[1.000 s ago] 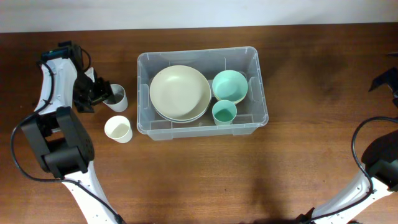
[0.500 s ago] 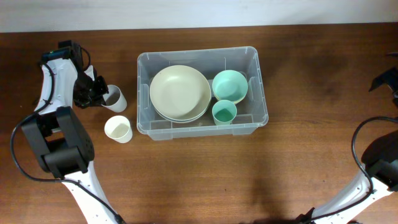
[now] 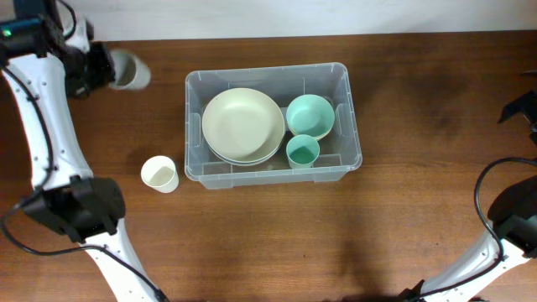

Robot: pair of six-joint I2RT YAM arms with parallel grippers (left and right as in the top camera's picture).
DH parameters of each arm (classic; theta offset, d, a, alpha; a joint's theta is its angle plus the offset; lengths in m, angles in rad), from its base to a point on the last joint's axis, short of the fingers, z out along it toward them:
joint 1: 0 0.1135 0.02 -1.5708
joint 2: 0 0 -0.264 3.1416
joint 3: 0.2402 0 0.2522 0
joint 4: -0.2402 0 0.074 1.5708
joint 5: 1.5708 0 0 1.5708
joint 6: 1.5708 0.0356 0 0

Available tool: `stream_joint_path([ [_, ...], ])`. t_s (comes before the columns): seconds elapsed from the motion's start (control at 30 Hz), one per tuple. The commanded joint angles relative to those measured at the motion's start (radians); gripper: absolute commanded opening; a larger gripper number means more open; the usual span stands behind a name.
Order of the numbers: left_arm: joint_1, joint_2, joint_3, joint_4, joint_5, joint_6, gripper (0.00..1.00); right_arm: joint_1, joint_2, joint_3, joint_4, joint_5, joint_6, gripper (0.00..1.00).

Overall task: Pack container
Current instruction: 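Carry the grey-white cup right over the mint cup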

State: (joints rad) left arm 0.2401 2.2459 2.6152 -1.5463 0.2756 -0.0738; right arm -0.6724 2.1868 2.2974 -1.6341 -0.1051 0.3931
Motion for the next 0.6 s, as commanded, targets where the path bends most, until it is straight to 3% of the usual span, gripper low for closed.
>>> stream_joint_path([
  [0.0,-0.143,-0.048,0.095,-0.063,0.159,0.191,0.01,0.004,-0.021,-0.004,0.000,0.005,0.008,0.99],
  [0.17,-0.372,-0.054,0.097,-0.110,0.139,0.347,0.01,0.004,-0.021,-0.004,0.000,0.005,0.008,0.99],
  [0.37,-0.611,-0.053,0.075,-0.086,-0.003,0.349,0.01,0.004,-0.021,-0.004,0.000,0.005,0.008,0.99],
  [0.57,-0.740,-0.053,-0.011,-0.058,-0.004,0.339,0.01,0.004,-0.021,-0.004,0.000,0.005,0.008,0.99],
])
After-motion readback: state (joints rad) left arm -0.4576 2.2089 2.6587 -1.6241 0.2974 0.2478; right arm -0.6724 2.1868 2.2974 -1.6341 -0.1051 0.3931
